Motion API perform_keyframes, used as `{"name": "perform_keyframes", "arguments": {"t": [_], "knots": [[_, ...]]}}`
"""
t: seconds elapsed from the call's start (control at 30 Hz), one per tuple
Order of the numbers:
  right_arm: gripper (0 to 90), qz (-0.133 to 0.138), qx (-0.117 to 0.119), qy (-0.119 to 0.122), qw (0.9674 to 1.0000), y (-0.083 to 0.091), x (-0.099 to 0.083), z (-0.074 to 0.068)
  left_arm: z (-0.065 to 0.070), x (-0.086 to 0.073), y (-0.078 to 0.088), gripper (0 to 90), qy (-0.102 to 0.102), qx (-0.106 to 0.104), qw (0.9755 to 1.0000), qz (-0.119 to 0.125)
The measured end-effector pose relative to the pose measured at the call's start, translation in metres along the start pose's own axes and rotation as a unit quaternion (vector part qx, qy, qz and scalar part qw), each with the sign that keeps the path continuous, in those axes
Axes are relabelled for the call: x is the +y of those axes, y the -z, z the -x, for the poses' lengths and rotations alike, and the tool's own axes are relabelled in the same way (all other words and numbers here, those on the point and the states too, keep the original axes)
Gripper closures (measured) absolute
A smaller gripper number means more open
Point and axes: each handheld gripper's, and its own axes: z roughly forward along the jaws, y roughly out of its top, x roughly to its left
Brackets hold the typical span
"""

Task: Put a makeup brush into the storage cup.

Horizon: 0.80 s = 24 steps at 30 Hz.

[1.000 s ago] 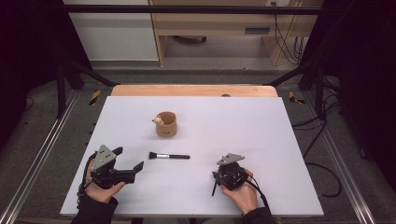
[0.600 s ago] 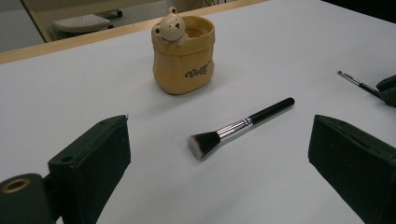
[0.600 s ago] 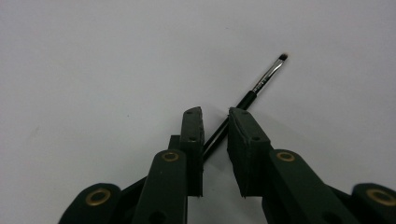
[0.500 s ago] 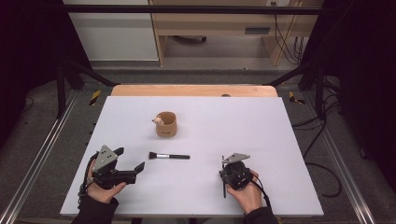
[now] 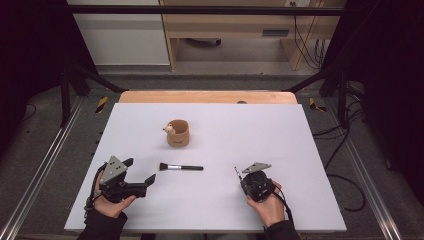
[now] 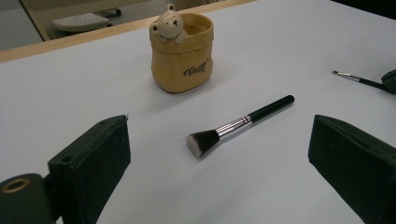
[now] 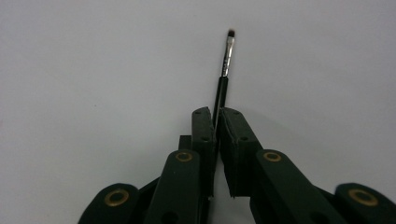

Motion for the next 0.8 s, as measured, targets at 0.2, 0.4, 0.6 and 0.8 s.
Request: {"name": "perform_keyframes", "arguments": {"t": [0.2,0.4,0.6,0.8], "knots": [[85.3,-0.002,-0.005,0.0,1.0,0.0001,-0.0001,0.0031,0.0005,-0.0002,-0.0004,4.9,-0.003,0.001,1.0,0.001],[85.7,-0.001,0.0,0.007,1.0,0.0,0.0002,0.0057,0.0006,-0.0004,-0.001,4.9,-0.003,-0.001,1.0,0.0],[85.4,0.0,0.013,0.009,0.9999,-0.0002,-0.0002,0.0096,0.0008,-0.0003,-0.0009,4.9,-0.003,0.0,1.0,0.0],[74.2,0.004,0.018,0.008,0.9998,0.0,0.0016,0.0096,0.0015,0.0005,-0.0013,4.9,-0.006,-0.001,1.0,-0.001]]}}
